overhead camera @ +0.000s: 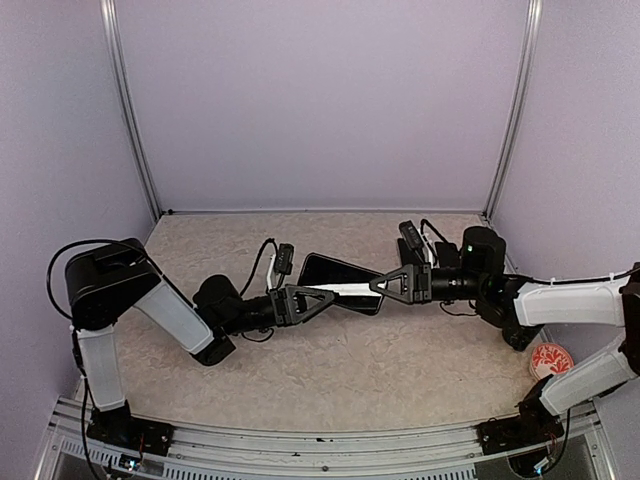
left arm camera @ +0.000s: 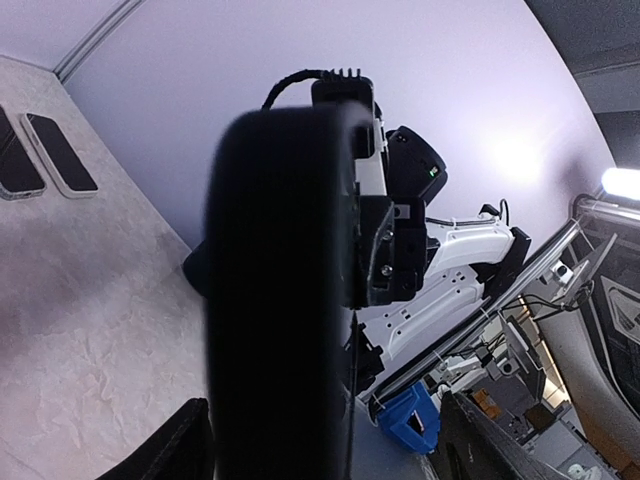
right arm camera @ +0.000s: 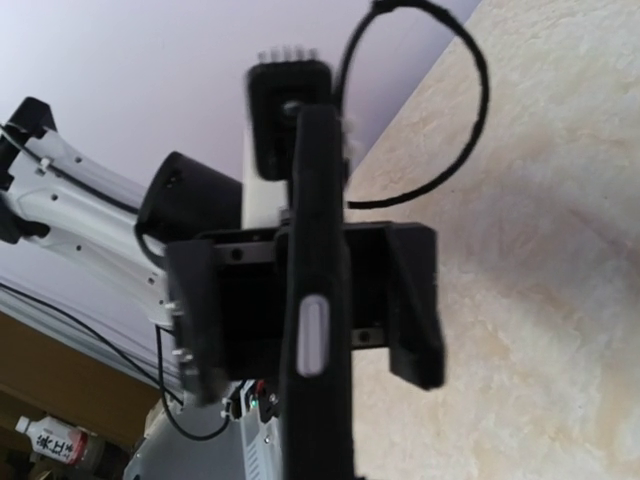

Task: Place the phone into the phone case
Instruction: Press the phone case against the phone.

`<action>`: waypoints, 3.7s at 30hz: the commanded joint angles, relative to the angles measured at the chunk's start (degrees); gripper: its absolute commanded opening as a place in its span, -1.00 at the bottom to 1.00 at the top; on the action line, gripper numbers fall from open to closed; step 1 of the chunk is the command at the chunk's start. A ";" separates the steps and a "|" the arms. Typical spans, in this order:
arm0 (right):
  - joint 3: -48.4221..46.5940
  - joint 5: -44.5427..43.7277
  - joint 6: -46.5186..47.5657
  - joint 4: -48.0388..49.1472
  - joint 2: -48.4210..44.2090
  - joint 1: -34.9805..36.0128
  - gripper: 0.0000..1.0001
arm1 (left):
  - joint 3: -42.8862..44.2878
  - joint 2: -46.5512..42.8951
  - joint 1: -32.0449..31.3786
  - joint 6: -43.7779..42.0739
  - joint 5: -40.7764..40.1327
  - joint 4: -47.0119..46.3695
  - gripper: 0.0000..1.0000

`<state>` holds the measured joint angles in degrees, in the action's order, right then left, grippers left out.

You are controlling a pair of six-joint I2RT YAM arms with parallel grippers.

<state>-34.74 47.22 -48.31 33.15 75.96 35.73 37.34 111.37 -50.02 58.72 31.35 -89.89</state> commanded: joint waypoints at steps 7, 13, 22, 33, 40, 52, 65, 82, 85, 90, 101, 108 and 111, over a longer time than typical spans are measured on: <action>0.08 -0.93 -0.16 5.07 0.15 1.39 -1.00 | 2.88 2.36 -0.08 0.74 -0.85 -4.07 0.00; -0.06 -0.55 2.36 1.87 0.95 1.91 -1.00 | 2.62 2.36 0.57 1.31 -0.89 -4.39 -0.32; -0.77 0.90 4.24 0.04 2.38 2.33 -1.00 | 1.77 2.58 1.34 2.38 -0.65 -5.09 -0.73; -2.03 2.42 5.21 -2.02 2.75 2.40 -0.99 | 1.24 2.45 1.70 2.65 0.24 -5.04 -1.00; -4.48 8.30 6.96 -5.63 2.52 2.27 -0.50 | 0.89 2.86 1.62 2.55 3.37 -5.12 -1.00; -7.22 15.53 10.38 -12.14 5.71 2.23 -0.33 | 1.21 2.70 1.02 1.18 12.55 -3.16 -1.00; -10.47 20.11 12.84 -17.66 7.86 2.31 -0.31 | 2.81 1.43 0.32 -4.56 16.49 7.47 -1.00; -15.06 20.96 22.38 -30.39 10.73 2.88 -0.33 | 6.13 -1.92 -0.06 -12.43 19.91 20.82 -1.00; -15.58 20.78 23.29 -31.52 11.66 3.86 -0.33 | 6.71 -1.61 -0.30 -12.41 20.37 21.12 -1.00; -15.95 20.38 24.19 -32.44 12.58 4.77 -0.34 | 7.53 -1.18 -0.67 -12.40 21.01 21.63 -1.00; -16.39 21.29 26.91 -35.36 13.59 5.52 -0.72 | 8.24 -0.46 -1.12 -12.29 21.28 21.92 -1.00; -16.41 21.82 29.03 -37.47 14.10 5.52 -1.00 | 8.42 -0.13 -1.13 -12.17 21.46 21.95 -1.00; -16.41 21.69 28.90 -37.12 14.17 5.56 -1.00 | 8.35 -0.02 -1.13 -12.05 20.88 21.91 -0.87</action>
<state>-49.76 65.28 -20.88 -3.33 89.58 40.12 43.77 110.74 -51.20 47.33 53.12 -65.45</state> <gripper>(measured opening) 0.128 0.107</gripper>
